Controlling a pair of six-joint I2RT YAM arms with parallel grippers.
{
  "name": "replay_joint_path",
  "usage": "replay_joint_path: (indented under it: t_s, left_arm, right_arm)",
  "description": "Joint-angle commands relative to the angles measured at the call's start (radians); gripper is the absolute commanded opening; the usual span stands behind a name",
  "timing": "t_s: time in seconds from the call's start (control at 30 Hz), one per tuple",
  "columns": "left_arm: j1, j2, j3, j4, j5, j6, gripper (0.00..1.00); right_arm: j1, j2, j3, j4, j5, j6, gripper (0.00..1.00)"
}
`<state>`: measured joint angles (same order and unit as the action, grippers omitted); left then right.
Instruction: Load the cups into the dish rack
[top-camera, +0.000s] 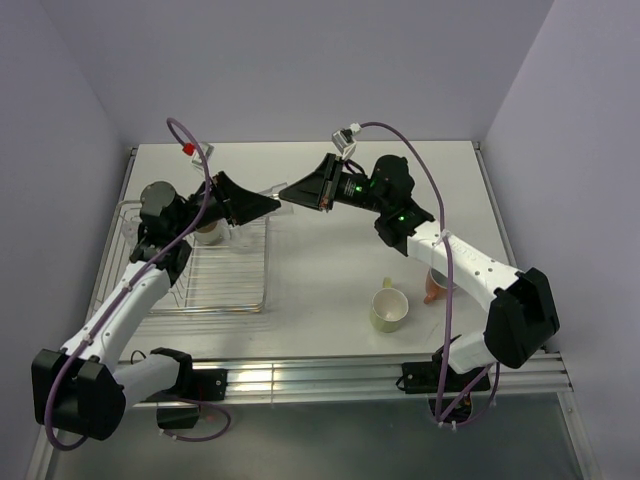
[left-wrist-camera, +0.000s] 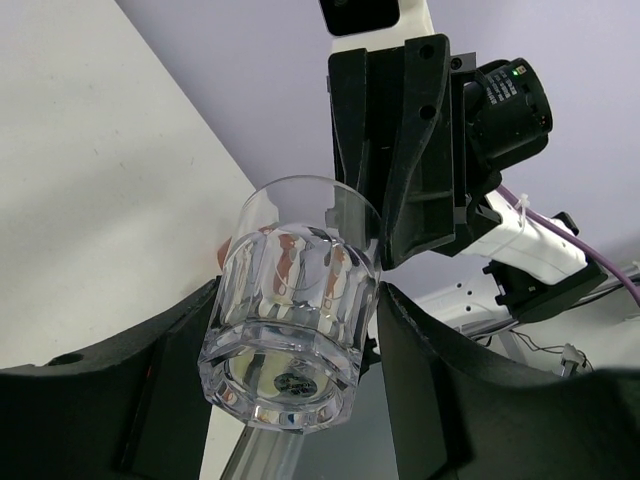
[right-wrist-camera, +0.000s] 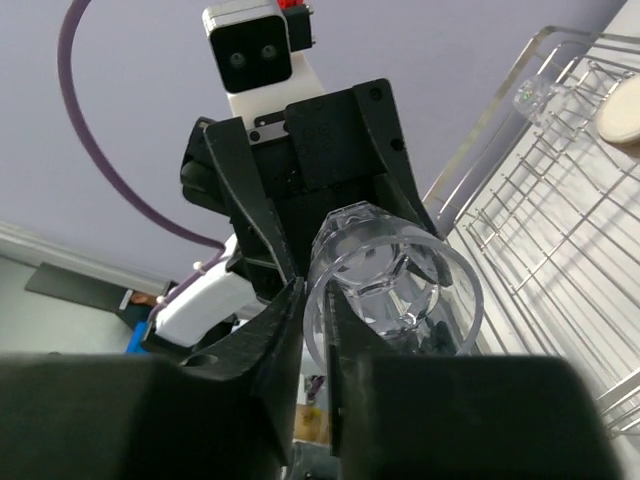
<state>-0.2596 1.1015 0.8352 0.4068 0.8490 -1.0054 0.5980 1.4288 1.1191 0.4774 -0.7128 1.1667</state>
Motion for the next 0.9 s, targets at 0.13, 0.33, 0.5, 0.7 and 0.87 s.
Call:
replay_joint_path:
  t_s: [0.13, 0.33, 0.5, 0.7, 0.87]
  left_arm:
    - [0.000, -0.074, 0.111, -0.135, -0.044, 0.096, 0.00]
    - [0.000, -0.109, 0.192, -0.365, -0.111, 0.197, 0.00]
    - [0.000, -0.138, 0.307, -0.710, -0.309, 0.362, 0.00]
    - [0.003, -0.152, 0.484, -1.187, -0.850, 0.458, 0.00]
    - [0.049, -0.135, 0.476, -1.330, -1.162, 0.445, 0.00]
  right_arm:
    - [0.006, -0.068, 0.025, -0.088, 0.098, -0.105, 0.37]
    - [0.000, -0.120, 0.025, -0.181, 0.208, -0.165, 0.47]
    - [-0.032, -0.154, 0.021, -0.298, 0.327, -0.222, 0.50]
    - [-0.101, -0.119, 0.126, -0.514, 0.386, -0.366, 0.51]
    - [-0.142, -0.107, 0.188, -0.620, 0.427, -0.481, 0.52]
